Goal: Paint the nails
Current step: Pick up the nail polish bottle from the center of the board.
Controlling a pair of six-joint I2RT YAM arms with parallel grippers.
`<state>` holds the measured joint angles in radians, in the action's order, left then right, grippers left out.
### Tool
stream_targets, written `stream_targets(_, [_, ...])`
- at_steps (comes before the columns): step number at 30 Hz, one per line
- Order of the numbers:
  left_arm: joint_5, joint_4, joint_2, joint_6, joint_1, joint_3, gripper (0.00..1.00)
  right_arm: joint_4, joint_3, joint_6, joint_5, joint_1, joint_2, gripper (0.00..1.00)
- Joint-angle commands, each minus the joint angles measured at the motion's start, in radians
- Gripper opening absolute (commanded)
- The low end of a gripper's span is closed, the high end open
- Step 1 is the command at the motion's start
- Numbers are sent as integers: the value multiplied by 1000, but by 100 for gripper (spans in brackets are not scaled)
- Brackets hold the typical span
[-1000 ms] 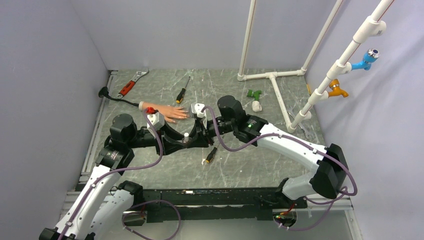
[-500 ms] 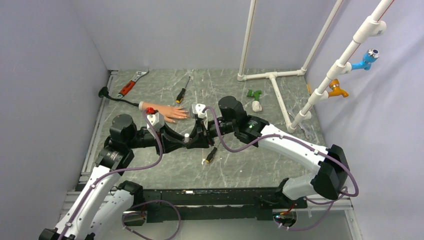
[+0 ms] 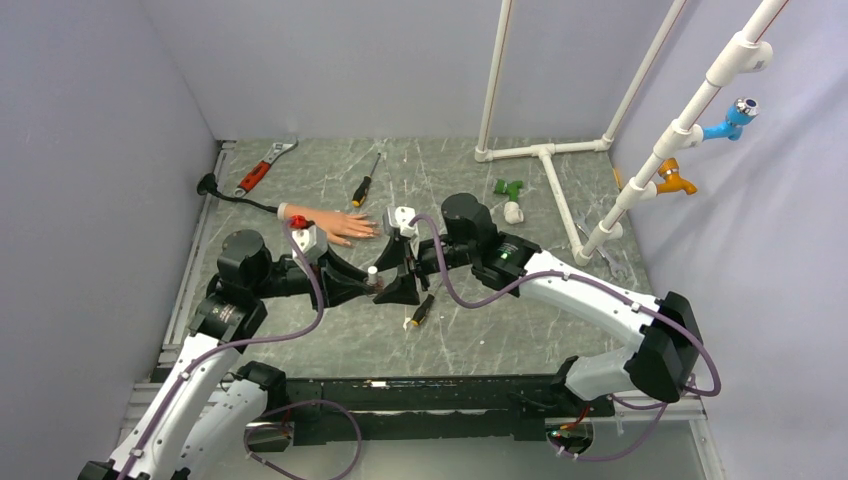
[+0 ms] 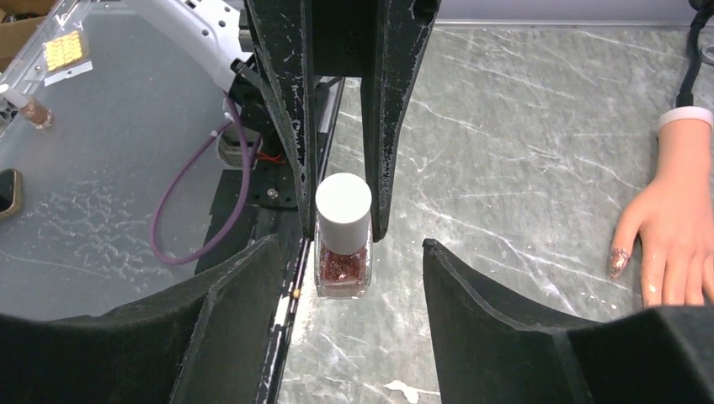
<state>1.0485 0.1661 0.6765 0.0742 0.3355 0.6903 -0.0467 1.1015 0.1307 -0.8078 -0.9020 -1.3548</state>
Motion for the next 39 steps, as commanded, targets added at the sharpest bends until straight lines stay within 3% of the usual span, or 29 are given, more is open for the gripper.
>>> stream_targets(1, [1,-22,-23,11,3,18,0,51,-8,22,14,1,32,65])
stream_targets(20, [14,-48,-39,27,3,9,0,82,-5,-28,-67,18,29,42])
stream_targets(23, [11,-53,-44,31,3,6,0,84,-6,-32,-73,17,27,28])
stream_targets(26, [6,-55,-48,33,3,5,0,73,-1,-34,-81,18,18,0])
stream_targets(27, [5,-54,-49,33,3,6,2,72,0,-36,-83,18,17,0])
stream_targets(31, [-14,-32,-63,19,3,11,42,80,-7,-43,-79,18,29,0])
stream_targets(32, [-20,-29,-70,17,3,10,47,84,-10,-46,-78,17,35,0])
stream_targets(39, [-14,-49,-86,31,3,0,59,130,-21,-73,-71,18,65,0])
